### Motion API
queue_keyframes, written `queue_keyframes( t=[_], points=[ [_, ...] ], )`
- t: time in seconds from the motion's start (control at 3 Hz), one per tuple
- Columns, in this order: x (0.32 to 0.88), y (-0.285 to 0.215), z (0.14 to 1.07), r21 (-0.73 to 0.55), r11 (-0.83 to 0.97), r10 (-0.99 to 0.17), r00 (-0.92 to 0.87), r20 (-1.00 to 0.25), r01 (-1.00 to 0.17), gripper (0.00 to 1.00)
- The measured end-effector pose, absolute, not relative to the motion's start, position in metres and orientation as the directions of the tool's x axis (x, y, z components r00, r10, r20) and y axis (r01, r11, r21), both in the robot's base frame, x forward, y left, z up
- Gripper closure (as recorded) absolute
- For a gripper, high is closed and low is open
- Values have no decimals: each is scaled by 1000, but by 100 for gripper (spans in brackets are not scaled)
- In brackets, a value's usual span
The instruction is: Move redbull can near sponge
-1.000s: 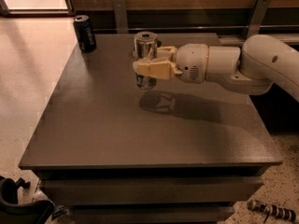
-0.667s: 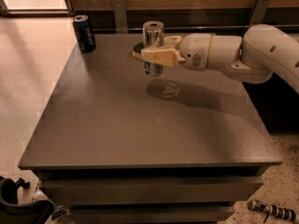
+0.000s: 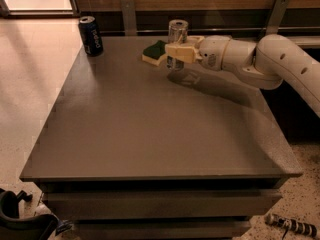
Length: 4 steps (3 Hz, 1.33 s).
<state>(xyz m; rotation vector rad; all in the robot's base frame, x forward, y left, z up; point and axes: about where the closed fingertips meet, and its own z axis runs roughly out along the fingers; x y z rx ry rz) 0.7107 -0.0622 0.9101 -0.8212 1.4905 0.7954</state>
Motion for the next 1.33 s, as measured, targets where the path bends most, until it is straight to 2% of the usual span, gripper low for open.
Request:
queue_keyframes(
  t=[1.0, 1.33],
  points=[
    [751, -96, 872, -29, 626, -72, -21, -997, -780, 100],
    [751, -93, 872, -28, 622, -71, -21, -997, -782, 84]
  ],
)
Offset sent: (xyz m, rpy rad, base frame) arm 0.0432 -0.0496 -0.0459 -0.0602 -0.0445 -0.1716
